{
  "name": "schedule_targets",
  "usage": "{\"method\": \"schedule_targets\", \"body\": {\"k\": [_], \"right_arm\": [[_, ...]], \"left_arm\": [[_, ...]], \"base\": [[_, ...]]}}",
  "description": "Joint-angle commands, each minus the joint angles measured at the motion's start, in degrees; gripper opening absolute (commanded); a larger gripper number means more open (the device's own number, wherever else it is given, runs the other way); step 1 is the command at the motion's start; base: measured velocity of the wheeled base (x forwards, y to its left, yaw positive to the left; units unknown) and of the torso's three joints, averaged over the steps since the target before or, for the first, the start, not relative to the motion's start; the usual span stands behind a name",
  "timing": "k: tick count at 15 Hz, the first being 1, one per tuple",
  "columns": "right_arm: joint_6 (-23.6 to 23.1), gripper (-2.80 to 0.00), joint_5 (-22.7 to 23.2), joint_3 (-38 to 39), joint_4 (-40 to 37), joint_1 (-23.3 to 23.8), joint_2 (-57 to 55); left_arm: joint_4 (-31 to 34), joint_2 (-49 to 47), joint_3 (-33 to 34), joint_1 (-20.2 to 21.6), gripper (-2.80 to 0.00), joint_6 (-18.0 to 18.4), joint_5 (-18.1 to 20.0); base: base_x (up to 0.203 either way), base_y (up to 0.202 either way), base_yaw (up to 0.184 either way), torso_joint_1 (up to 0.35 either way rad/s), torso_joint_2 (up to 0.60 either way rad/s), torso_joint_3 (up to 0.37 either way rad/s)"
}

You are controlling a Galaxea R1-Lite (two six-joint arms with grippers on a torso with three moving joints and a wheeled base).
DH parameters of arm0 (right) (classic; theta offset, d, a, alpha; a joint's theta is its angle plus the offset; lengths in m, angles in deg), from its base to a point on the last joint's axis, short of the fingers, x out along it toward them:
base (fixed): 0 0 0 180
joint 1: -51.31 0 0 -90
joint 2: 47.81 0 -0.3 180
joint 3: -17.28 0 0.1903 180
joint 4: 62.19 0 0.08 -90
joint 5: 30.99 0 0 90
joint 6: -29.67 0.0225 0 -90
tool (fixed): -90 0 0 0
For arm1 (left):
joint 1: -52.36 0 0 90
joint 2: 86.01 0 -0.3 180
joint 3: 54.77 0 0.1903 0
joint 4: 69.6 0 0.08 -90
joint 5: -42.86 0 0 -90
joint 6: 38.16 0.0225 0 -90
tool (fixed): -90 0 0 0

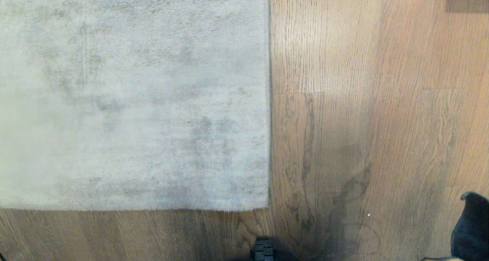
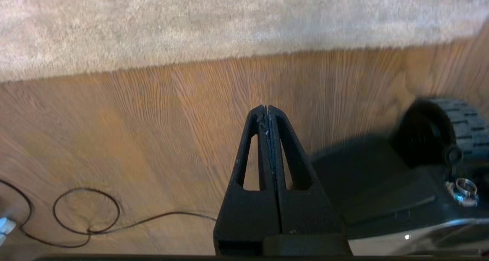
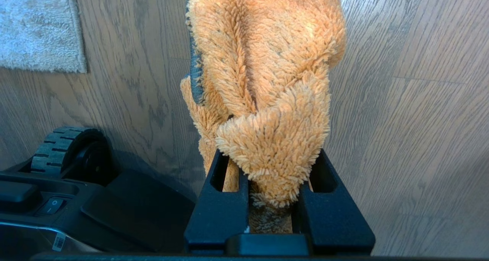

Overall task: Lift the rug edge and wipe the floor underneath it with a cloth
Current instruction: Put down the rag

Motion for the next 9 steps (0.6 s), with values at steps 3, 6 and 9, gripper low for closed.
{"method": "schedule_targets", "body": {"k": [3, 6, 9], "right_arm": [[-0.05, -2.80, 0.03, 0.07, -0.03, -0.01, -0.07], [-0.03, -2.80, 0.03, -0.02, -0.03, -0.01, -0.07], [-0.12, -2.80, 0.03, 0.03, 0.06, -0.01, -0.07]], "left_arm": [[5.22, 8.50, 0.01, 1.16, -2.80, 0.19, 0.02], [8.23, 15.63, 0.01, 3.96, -2.80, 0.61, 0.19], [8.64, 16.96, 0.01, 4.87, -2.80, 1.21, 0.46]], "base": [[0.000, 0.000, 0.000, 0.000, 0.00, 0.000], [0.000, 0.000, 0.000, 0.000, 0.00, 0.000], [0.000, 0.000, 0.000, 0.000, 0.00, 0.000]]}}
